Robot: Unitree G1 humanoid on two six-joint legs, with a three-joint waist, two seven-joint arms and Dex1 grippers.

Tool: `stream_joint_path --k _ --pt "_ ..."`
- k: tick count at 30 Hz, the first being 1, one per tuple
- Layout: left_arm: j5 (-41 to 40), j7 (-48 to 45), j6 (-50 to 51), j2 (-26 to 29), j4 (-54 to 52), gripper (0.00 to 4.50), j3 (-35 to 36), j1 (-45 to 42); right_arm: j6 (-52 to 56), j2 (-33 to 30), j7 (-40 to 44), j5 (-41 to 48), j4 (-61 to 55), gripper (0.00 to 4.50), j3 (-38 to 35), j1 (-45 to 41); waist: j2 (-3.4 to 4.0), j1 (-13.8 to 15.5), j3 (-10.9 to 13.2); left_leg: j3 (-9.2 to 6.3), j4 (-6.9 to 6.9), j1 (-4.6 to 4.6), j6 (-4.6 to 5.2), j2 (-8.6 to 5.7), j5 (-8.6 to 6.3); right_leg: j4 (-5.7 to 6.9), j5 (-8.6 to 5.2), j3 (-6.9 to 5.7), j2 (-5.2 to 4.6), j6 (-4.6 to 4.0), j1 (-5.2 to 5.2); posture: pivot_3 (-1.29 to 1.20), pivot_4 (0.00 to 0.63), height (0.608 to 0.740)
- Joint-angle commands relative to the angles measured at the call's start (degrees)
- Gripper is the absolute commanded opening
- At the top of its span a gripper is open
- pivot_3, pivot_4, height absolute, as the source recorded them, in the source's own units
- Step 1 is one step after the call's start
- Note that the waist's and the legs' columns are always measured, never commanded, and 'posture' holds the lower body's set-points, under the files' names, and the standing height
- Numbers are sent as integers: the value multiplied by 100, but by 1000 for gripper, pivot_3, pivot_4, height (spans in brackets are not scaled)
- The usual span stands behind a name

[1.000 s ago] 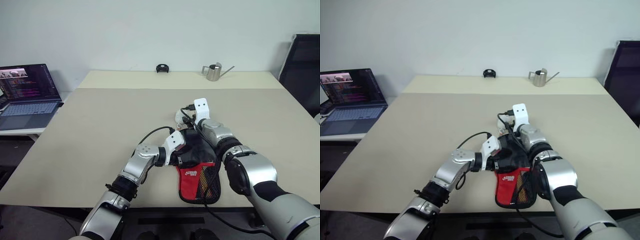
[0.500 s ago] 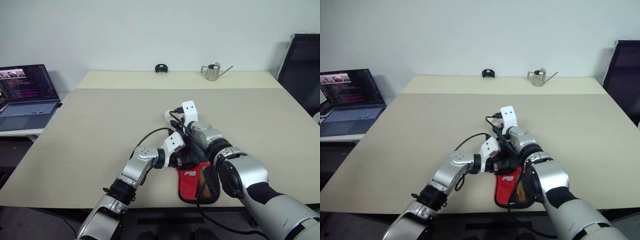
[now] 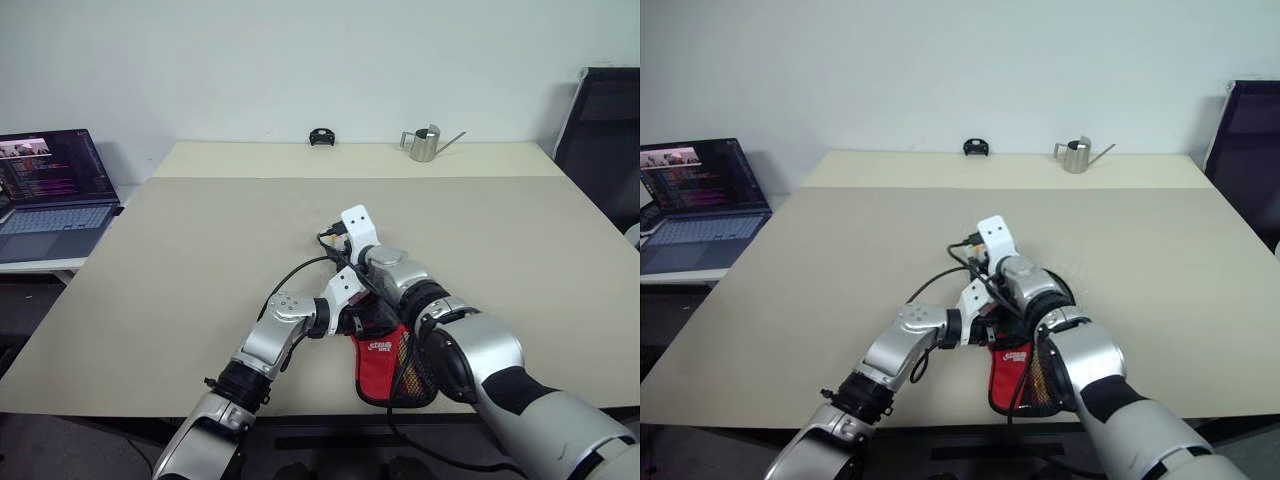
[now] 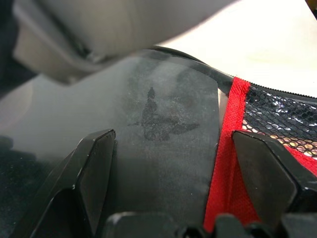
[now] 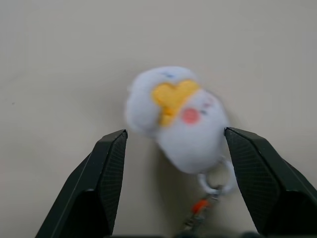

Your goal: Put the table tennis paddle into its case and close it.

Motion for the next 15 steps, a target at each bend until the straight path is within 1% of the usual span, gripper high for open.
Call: stream_joint_path --k 1,4,11,12,15 --pt "32 19 140 40 -8 4104 -79 123 -187 54 -157 -130 -62 3374 104 -149 0 0 0 0 0 0 0 0 0 0 0 0 0 0 0 0 150 740" --pt "31 37 155 43 -30 4104 -74 139 -261 54 -369 -292 -50 2747 239 -146 1 0 0 0 -1 1 0 0 0 0 0 0 0 0 0 0 150 740" --pt "33 59 160 68 -45 4104 -71 180 -374 41 -738 -612 -41 253 533 -138 2 -1 -1 1 -1 2 -1 0 0 0 0 2 0 0 -1 0 150 740" --pt "34 63 157 68 -36 4104 -72 181 -368 42 -758 -627 -38 31 545 -135 2 -1 -1 1 -1 2 -1 0 0 0 0 2 0 0 -1 0 150 740" --pt "40 68 146 60 -4 4104 -82 181 -350 51 -807 -688 -31 31 573 -121 2 -2 -2 1 -2 3 0 0 0 0 0 3 1 0 -1 0 150 740"
